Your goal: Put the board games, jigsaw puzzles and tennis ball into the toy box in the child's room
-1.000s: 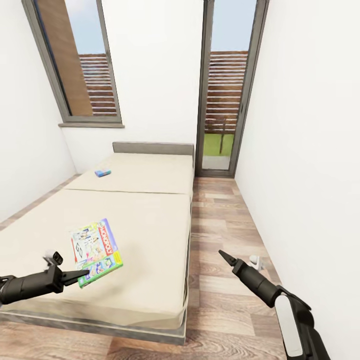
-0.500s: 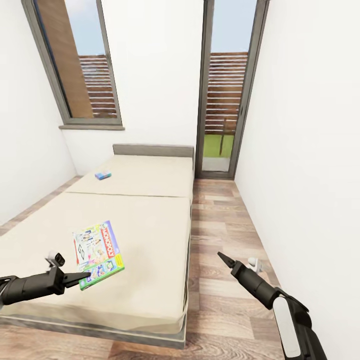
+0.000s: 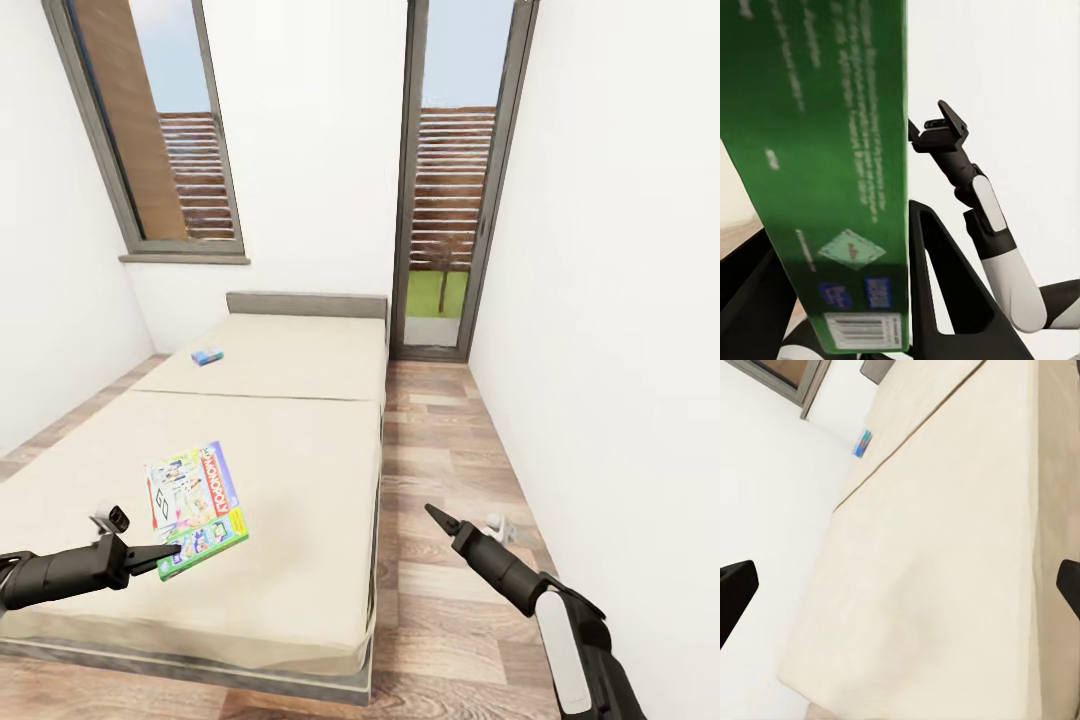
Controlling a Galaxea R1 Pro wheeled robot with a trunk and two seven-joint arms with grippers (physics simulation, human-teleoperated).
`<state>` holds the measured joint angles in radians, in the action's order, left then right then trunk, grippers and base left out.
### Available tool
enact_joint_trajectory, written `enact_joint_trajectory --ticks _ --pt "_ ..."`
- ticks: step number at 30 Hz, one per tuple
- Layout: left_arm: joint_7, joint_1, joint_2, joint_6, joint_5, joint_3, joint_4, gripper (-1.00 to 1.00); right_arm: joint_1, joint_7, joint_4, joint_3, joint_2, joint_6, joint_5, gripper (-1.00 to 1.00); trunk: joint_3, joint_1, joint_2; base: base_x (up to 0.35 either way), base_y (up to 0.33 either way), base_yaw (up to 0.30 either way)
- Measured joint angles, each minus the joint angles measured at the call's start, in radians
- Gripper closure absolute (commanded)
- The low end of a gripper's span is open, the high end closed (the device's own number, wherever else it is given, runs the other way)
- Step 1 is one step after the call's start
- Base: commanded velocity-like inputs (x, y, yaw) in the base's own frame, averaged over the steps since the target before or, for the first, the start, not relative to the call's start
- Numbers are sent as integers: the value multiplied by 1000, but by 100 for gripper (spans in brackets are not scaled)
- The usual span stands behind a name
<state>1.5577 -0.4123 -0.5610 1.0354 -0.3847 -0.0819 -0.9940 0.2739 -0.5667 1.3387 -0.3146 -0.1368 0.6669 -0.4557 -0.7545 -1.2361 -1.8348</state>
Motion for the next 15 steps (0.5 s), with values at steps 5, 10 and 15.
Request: enact_joint_trajectory --ticks 5,10,15 --pt "0 0 0 0 -1 0 0 100 0 0 1 5 -1 -1 1 -100 16 19 35 0 0 0" --pt "1 0 -2 0 -1 0 0 100 1 2 1 7 -2 -1 7 -100 31 38 70 0 0 0" --pt "2 0 -3 0 -1 0 -1 100 1 3 -1 32 -2 1 8 -100 47 58 105 0 0 0"
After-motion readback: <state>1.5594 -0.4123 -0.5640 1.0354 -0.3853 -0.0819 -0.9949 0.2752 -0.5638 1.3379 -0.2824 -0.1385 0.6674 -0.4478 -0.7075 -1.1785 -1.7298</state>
